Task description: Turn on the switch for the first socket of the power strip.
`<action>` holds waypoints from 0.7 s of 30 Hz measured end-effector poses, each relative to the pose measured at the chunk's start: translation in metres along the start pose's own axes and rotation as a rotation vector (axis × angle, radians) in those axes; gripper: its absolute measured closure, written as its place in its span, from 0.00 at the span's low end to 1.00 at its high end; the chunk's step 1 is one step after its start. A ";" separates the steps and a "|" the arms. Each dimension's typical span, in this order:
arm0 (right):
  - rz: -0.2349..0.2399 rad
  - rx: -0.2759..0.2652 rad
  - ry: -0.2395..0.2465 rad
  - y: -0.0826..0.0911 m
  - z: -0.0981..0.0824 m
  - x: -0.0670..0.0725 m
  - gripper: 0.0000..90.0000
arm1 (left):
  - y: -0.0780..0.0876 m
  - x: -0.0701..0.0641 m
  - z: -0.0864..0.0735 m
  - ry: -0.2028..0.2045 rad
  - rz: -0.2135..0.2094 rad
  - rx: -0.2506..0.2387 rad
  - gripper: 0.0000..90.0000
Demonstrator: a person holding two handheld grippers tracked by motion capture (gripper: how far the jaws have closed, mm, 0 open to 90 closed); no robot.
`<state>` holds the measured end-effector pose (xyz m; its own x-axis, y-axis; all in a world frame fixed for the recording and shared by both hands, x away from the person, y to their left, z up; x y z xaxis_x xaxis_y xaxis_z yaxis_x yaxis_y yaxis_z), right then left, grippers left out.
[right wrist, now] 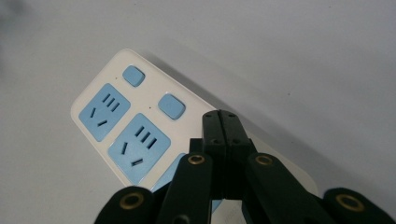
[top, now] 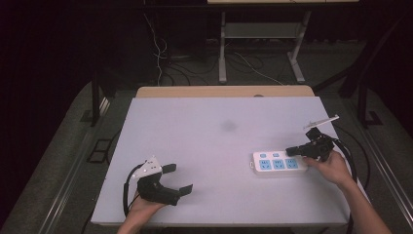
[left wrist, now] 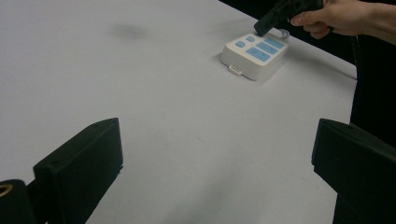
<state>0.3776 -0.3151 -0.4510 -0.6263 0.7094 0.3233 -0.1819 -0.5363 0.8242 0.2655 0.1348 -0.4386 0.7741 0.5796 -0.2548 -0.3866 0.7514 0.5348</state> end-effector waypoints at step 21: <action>-0.032 0.000 0.020 0.000 -0.001 0.002 1.00 | 0.002 0.001 0.000 0.012 -0.001 -0.005 0.00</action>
<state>0.3757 -0.3136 -0.4507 -0.6352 0.7168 0.2876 -0.2023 -0.5137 0.8337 0.2655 0.1370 -0.4382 0.7685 0.5827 -0.2644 -0.3886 0.7533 0.5306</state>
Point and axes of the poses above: each handheld gripper's, and its own axes: y roughly backward along the jaws, z roughly out of its top, x roughly to its left, the point moved 4 cm from there along -y, roughly forward along the jaws, and after that the axes turned 8 degrees about x, right-handed, at the moved point
